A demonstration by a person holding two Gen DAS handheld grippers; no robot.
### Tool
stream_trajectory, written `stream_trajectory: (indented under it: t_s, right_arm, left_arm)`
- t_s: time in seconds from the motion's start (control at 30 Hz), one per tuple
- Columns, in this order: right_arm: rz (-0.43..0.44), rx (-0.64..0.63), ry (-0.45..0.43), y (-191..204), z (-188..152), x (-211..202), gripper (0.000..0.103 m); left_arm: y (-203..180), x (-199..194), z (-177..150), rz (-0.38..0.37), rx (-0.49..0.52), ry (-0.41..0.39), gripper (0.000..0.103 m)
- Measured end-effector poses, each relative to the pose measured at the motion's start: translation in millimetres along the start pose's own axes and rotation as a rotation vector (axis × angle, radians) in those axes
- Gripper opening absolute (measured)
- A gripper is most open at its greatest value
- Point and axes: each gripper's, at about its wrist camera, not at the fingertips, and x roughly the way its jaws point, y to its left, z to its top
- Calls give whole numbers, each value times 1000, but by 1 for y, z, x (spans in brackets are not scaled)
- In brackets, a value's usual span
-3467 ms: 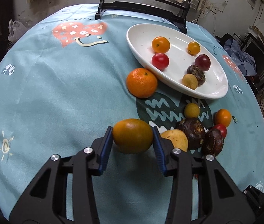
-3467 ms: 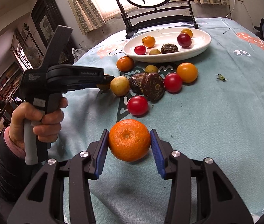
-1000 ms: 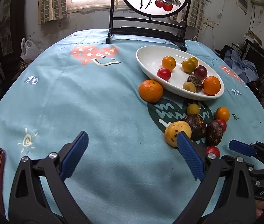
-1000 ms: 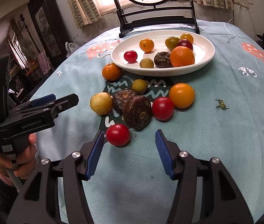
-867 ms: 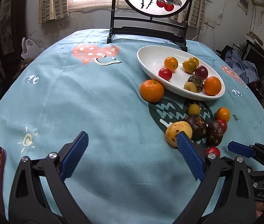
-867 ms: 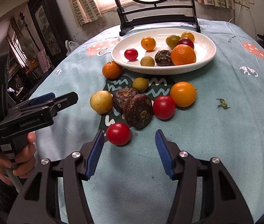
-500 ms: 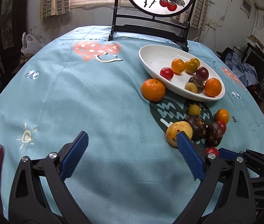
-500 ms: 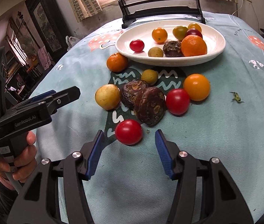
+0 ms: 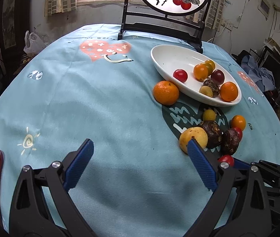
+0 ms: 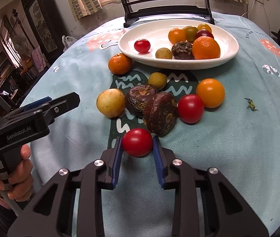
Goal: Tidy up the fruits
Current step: 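Grasp the red cherry tomato with the right tool while the left tool grasps the yellow plum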
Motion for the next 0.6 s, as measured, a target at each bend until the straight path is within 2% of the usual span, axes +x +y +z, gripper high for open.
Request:
stream_trajectory:
  t_s: [0.13, 0.23, 0.37, 0.47, 0.6]
  right_arm:
    - [53, 30, -33, -8, -2, -8, 30]
    - [99, 35, -107, -9, -4, -25, 30]
    - [104, 78, -200, -18, -8, -44, 30]
    - [98, 145, -227, -33, -10, -51, 30]
    - [109, 180, -205, -39, -10, -47, 30]
  left_arm:
    - [0, 3, 0, 8, 3, 10, 97]
    - [-1, 6, -1, 11, 7, 25, 97]
    - [-4, 7, -2, -12, 23, 26, 97]
    - [-15, 13, -2, -86, 74, 63, 97]
    - [-38, 16, 0, -57, 205, 21, 97]
